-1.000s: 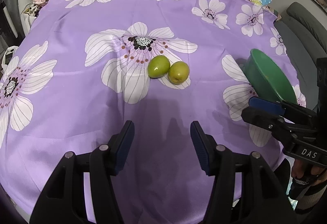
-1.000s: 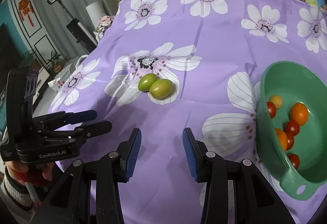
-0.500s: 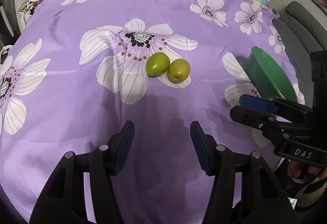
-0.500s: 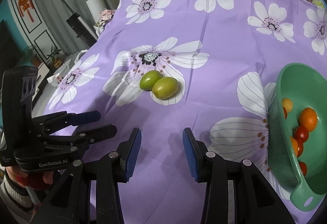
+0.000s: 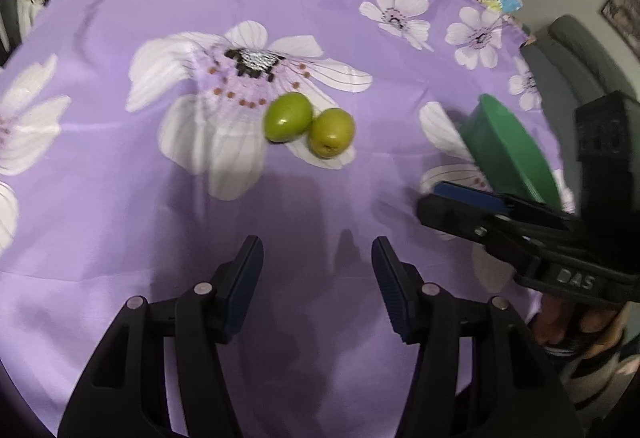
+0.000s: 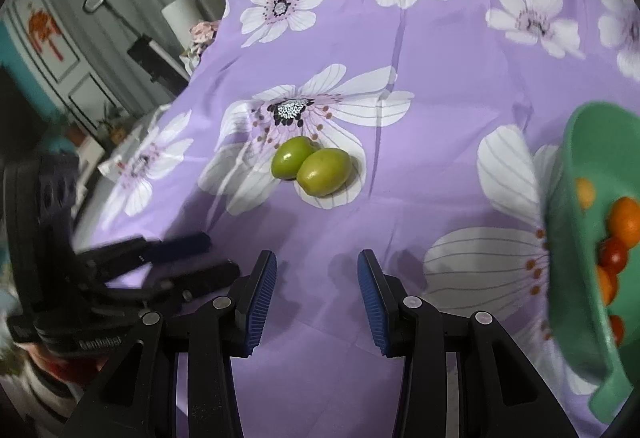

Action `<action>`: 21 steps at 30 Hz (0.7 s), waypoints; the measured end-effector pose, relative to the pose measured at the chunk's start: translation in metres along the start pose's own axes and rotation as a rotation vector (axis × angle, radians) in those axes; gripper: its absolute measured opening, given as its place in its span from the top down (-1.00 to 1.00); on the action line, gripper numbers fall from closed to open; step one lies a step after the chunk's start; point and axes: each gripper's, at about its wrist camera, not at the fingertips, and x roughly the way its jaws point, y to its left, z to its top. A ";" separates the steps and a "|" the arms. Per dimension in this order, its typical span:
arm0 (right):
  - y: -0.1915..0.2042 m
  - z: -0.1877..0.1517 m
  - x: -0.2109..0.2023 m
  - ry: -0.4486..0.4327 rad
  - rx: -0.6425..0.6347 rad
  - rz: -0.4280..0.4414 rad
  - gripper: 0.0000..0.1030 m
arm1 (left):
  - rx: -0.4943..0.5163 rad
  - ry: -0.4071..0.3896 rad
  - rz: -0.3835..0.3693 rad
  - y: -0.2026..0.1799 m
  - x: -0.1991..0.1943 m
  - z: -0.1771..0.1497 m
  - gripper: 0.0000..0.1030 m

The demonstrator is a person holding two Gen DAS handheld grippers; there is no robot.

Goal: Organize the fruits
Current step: 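Lower the left gripper onto a green plum and close it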

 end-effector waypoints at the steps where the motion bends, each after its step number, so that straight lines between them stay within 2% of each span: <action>1: -0.001 0.002 0.002 -0.001 0.006 0.004 0.17 | -0.006 0.003 -0.013 0.000 0.001 0.001 -0.07; 7: -0.012 0.016 0.011 0.001 0.079 0.083 0.17 | 0.009 0.000 -0.019 -0.006 0.005 0.014 -0.07; 14: -0.025 0.033 0.029 0.014 0.157 0.128 0.17 | 0.010 0.021 -0.018 -0.009 0.025 0.034 -0.06; 21: -0.041 0.044 0.047 0.047 0.232 0.170 0.17 | 0.016 0.044 -0.018 -0.013 0.042 0.048 0.08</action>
